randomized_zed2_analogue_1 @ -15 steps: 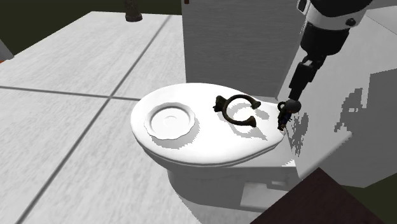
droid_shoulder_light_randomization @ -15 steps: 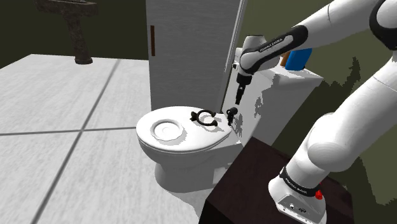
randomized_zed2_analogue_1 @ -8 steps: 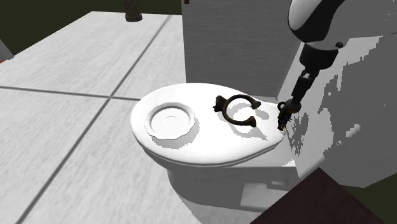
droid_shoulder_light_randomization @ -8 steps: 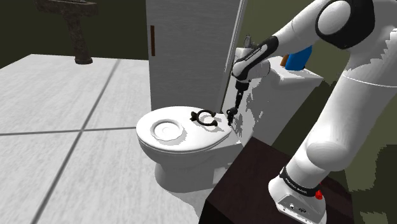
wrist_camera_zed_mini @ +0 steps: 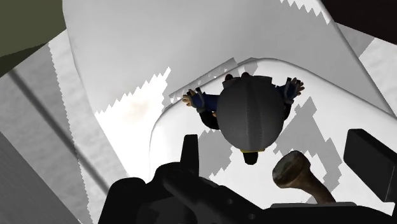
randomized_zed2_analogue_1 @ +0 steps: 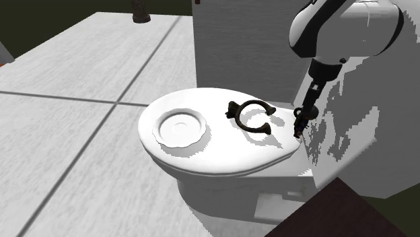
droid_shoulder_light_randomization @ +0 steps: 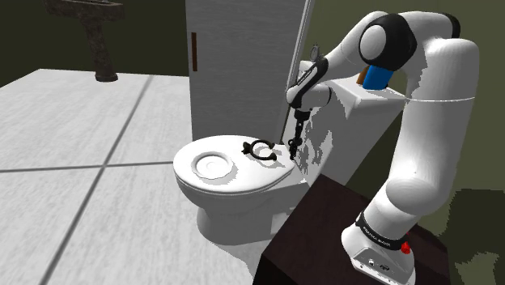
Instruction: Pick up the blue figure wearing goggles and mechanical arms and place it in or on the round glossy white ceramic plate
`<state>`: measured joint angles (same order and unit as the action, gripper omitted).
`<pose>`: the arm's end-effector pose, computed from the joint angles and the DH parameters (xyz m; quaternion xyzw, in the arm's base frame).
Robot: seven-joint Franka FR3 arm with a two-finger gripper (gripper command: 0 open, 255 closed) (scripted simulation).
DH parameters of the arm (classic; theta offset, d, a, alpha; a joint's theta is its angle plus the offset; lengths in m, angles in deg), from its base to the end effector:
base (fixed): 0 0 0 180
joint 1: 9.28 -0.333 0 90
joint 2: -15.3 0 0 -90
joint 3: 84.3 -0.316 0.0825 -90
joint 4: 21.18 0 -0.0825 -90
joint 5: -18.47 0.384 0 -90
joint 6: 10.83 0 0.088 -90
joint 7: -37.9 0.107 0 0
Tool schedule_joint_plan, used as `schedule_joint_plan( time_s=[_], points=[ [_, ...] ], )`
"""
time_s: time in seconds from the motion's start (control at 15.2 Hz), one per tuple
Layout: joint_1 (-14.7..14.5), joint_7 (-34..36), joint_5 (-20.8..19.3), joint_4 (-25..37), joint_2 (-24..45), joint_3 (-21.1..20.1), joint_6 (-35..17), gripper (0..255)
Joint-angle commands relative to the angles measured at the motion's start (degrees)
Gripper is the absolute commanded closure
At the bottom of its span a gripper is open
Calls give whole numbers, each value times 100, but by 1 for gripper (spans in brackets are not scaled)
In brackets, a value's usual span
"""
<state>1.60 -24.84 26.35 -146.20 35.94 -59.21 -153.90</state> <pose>0.4523 -0.3300 0.2370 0.9813 0.1892 -0.0273 0.0204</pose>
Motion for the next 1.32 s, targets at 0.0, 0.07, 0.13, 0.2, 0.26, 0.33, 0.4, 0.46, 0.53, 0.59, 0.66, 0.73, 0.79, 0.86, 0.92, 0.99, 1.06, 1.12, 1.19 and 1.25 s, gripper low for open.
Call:
schedule_joint_plan(
  time_s=[0.0,0.07,0.13,0.2,0.26,0.33,0.4,0.46,0.53,0.59,0.66,0.73,0.79,0.86,0.92,0.99,1.06,1.12,1.19,1.25],
  points=[
    [129,-85,104,-30,208,-4,-145,0],
    [156,-113,145,-29,273,-34,-206,0],
    [184,-140,184,-27,339,-66,-267,0],
    [213,-168,224,-23,406,-98,-327,0],
    [231,-183,246,-21,444,-118,-362,0],
    [233,-181,243,-22,442,-120,-362,0],
    [236,-180,241,-21,443,-123,-362,0],
    [238,-179,240,-21,442,-125,-362,0],
    [241,-177,238,-21,442,-128,-362,0],
    [243,-176,236,-21,441,-130,-363,0],
    [246,-175,234,-21,441,-132,-363,0],
    [248,-173,232,-21,440,-134,-363,0],
    [245,-179,211,-53,393,-115,-349,255],
    [238,-168,236,-70,430,-139,-402,255],
    [250,-177,254,-50,464,-153,-414,255],
    [237,-165,245,-72,443,-147,-416,255],
    [239,-167,254,-73,458,-154,-432,255],
    [236,-159,261,-59,476,-163,-436,255],
    [231,-151,261,-42,483,-165,-425,255],
    [227,-148,261,-68,475,-165,-442,255]
  ],
)
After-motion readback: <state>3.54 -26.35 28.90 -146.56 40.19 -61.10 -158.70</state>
